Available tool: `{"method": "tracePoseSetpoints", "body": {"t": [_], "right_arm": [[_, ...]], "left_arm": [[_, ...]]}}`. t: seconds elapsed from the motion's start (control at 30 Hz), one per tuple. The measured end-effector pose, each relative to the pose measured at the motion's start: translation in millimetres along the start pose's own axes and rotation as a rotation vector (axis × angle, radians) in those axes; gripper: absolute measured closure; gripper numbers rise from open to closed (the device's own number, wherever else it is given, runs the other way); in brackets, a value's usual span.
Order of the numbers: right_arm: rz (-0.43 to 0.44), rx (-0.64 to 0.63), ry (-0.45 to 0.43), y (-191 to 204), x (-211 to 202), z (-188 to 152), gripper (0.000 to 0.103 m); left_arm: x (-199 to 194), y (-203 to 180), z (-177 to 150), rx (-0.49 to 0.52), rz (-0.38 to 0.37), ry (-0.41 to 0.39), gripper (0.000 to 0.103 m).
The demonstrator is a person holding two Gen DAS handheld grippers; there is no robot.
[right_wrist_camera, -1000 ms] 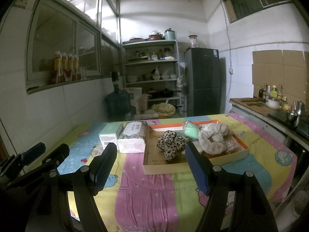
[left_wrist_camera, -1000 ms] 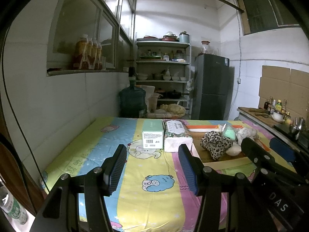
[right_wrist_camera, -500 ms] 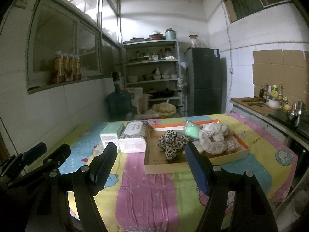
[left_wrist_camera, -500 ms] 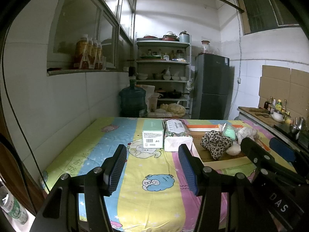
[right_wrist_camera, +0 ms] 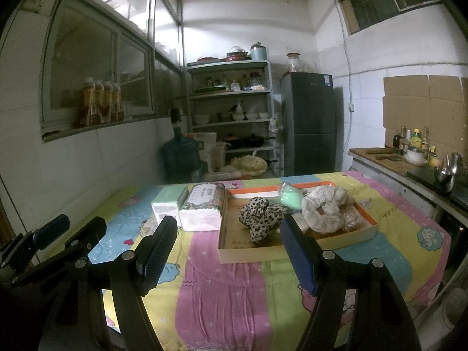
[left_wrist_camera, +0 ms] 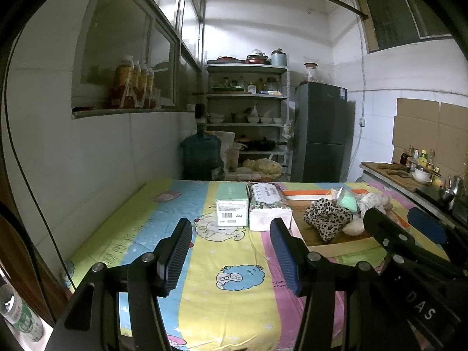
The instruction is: Organize soft objects
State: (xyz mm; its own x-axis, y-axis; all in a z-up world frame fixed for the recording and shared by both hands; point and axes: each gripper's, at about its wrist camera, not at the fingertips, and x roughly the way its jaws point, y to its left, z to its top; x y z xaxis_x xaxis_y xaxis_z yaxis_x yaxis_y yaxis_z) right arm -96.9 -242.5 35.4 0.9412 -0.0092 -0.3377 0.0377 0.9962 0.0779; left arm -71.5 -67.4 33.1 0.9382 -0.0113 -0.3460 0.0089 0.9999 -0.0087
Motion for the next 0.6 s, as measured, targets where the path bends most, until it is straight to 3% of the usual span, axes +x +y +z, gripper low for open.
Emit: {"method": "tracePoseSetpoints", "body": {"t": [0.6], "right_arm": [[0.001,0.001,0.0,0.3,0.2,0.2,0.028]], "left_arm": [[0.9,0.3,-0.7,0.002,0.005,0.002,0.047]]}}
